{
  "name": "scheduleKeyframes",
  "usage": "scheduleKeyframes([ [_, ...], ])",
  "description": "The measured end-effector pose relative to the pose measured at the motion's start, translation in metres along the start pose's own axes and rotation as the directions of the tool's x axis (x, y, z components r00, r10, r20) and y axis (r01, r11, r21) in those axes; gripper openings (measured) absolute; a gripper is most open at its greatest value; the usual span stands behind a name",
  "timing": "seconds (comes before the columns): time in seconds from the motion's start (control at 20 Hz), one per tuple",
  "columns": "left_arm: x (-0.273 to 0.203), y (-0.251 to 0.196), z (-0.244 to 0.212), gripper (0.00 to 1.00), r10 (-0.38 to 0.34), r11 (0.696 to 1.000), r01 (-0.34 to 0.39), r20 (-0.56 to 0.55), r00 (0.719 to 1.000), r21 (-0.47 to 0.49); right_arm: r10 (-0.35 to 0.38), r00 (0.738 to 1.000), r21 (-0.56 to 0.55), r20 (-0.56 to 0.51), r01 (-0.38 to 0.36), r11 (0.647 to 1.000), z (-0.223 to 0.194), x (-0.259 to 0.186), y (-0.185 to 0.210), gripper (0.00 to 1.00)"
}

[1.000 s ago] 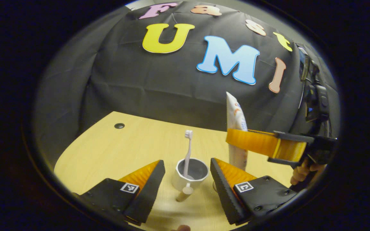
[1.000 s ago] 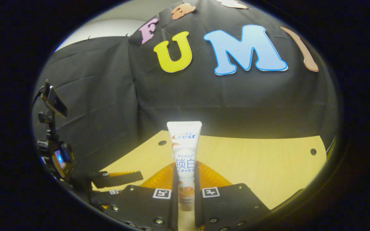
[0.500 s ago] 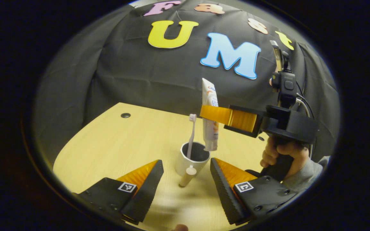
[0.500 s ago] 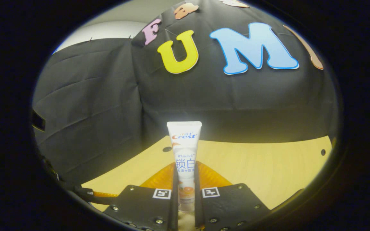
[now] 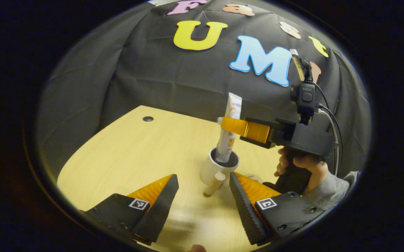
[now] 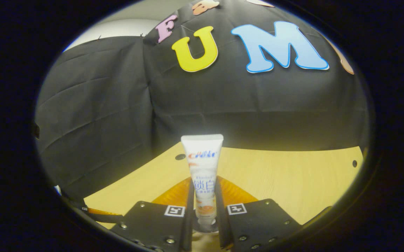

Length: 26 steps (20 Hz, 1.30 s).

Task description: Put the toothbrush and toothpaste on the desktop into the cup, then pick up the cup and place it on the coaster on the desktop.

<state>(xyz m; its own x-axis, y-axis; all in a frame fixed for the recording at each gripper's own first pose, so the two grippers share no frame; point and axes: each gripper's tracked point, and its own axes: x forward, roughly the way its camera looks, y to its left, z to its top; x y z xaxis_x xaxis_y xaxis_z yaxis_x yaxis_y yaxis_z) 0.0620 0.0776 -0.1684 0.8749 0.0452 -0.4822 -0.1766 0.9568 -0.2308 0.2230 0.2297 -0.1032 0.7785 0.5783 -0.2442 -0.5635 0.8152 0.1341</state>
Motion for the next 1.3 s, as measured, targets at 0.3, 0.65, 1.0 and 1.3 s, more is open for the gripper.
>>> scheduleKeyframes([
  [0.3, -0.001, -0.004, -0.003, 0.97, -0.017, 1.000, 0.017, -0.007, 1.000, -0.003, 0.003, 1.000, -0.029, 0.006, -0.003, 1.000, 0.003, -0.016, 0.009, 0.58],
  [0.65, 0.008, -0.012, -0.007, 0.98, -0.054, 0.999, 0.055, -0.049, 0.997, 0.000, -0.045, 0.998, -0.068, 0.040, 0.048, 0.997, 0.020, -0.052, 0.011, 0.85],
  [1.0, 0.034, -0.027, -0.014, 0.96, -0.097, 0.995, 0.100, -0.131, 0.987, 0.016, -0.125, 0.989, -0.049, 0.072, 0.129, 0.990, 0.037, -0.101, -0.010, 0.85],
  [1.3, 0.066, -0.033, -0.025, 0.97, -0.092, 0.994, 0.103, -0.268, 0.959, 0.026, -0.219, 0.973, -0.040, 0.069, 0.222, 0.974, 0.037, -0.137, -0.047, 0.85],
])
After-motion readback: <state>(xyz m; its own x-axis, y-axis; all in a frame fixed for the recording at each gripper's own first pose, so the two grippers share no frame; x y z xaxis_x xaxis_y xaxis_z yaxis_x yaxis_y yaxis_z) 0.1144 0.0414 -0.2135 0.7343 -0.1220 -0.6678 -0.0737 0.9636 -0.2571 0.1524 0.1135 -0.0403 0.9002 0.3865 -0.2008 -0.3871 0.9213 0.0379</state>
